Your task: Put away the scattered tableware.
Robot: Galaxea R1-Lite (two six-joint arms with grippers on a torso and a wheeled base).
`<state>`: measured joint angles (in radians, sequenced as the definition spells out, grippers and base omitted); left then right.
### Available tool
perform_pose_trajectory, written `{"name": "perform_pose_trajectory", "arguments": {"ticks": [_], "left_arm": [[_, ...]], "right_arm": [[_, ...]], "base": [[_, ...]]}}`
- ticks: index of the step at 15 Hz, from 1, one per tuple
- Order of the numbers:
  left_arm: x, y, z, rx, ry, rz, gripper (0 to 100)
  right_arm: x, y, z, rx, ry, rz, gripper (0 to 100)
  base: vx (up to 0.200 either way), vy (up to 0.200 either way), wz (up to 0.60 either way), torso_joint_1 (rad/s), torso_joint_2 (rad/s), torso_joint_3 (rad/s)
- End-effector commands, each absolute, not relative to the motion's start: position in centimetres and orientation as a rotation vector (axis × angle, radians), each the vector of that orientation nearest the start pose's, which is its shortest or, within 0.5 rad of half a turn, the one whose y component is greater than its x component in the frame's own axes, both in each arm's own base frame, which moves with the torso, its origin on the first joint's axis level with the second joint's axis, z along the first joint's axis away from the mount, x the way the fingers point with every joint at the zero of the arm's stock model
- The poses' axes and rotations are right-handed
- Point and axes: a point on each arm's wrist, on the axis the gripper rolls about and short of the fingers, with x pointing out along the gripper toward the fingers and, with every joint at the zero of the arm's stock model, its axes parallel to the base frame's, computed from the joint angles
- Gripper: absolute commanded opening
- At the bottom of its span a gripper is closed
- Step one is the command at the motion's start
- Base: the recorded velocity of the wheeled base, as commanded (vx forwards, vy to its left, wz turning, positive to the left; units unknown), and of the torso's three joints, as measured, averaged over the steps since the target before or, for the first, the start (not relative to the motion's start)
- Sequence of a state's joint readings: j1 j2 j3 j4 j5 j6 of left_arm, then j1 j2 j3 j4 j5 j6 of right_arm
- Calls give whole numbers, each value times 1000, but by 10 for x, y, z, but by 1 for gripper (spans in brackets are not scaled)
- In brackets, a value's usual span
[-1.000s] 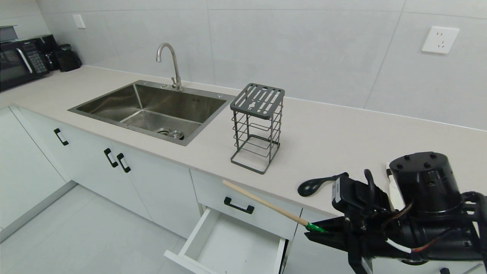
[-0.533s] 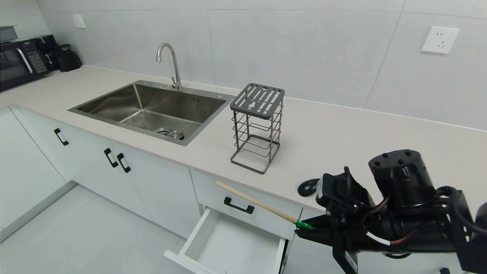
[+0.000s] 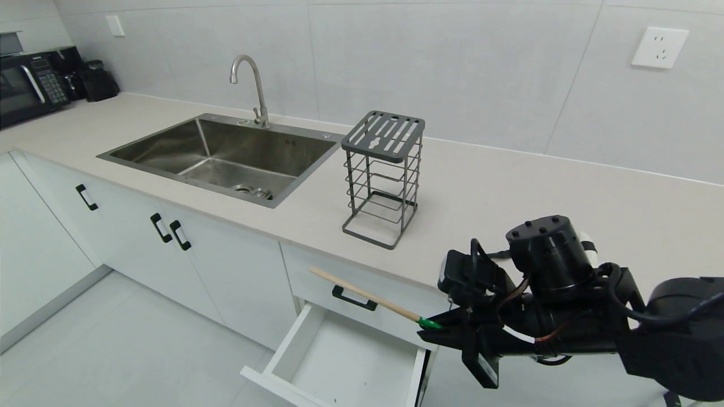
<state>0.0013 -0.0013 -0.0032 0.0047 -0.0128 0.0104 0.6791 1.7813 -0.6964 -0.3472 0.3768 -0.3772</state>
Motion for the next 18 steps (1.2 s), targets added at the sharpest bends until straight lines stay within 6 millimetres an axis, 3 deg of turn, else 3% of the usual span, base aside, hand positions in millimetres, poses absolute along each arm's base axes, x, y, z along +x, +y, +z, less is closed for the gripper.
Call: {"name": "perform_pose_trajectory", "arguments": {"ticks": [1, 12, 18], "left_arm": [[-23, 0, 76, 11, 1, -12, 100], [-23, 0, 76, 11, 1, -11, 100], [-23, 0, 76, 11, 1, -12, 100]], "right_arm": [[220, 191, 102, -445, 578, 1150, 0], [239, 235, 101, -482, 540, 1174, 0], [252, 251, 83, -498, 579, 1184, 0]], "base": [[0, 0, 0, -261, 515, 251], [0, 0, 0, -261, 501, 244], [0, 0, 0, -251, 439, 202]]}}
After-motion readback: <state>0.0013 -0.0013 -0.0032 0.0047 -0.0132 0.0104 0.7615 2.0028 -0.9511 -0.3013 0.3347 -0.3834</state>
